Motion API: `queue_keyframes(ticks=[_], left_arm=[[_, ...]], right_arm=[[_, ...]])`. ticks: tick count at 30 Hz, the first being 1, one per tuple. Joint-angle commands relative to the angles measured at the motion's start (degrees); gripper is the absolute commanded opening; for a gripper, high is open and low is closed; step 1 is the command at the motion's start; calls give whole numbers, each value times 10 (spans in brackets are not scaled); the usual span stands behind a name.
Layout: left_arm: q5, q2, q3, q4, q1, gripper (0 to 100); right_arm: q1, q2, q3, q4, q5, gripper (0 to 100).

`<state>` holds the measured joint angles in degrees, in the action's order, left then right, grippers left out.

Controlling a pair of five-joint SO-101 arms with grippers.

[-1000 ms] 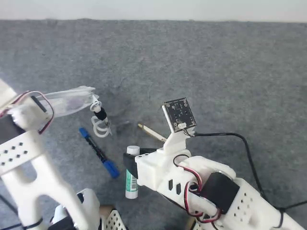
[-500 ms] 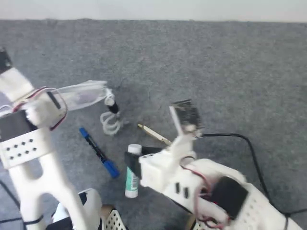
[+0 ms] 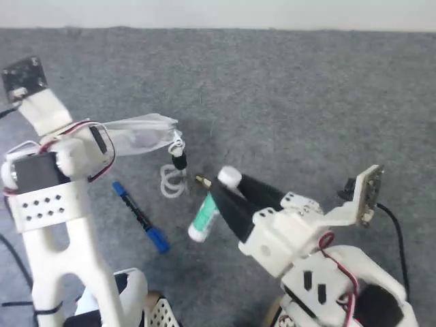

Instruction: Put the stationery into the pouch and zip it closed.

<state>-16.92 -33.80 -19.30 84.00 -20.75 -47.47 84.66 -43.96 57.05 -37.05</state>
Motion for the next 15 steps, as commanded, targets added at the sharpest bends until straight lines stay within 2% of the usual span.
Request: queue_keyframes(ticks=[1,15], left_arm=[[-7,-27,21,-17,5,12],[-6,-26,18,-15,1,12]], right_arm=[[30,6,-28,-104,29,6],[31,-1,-47,-306,136,6]])
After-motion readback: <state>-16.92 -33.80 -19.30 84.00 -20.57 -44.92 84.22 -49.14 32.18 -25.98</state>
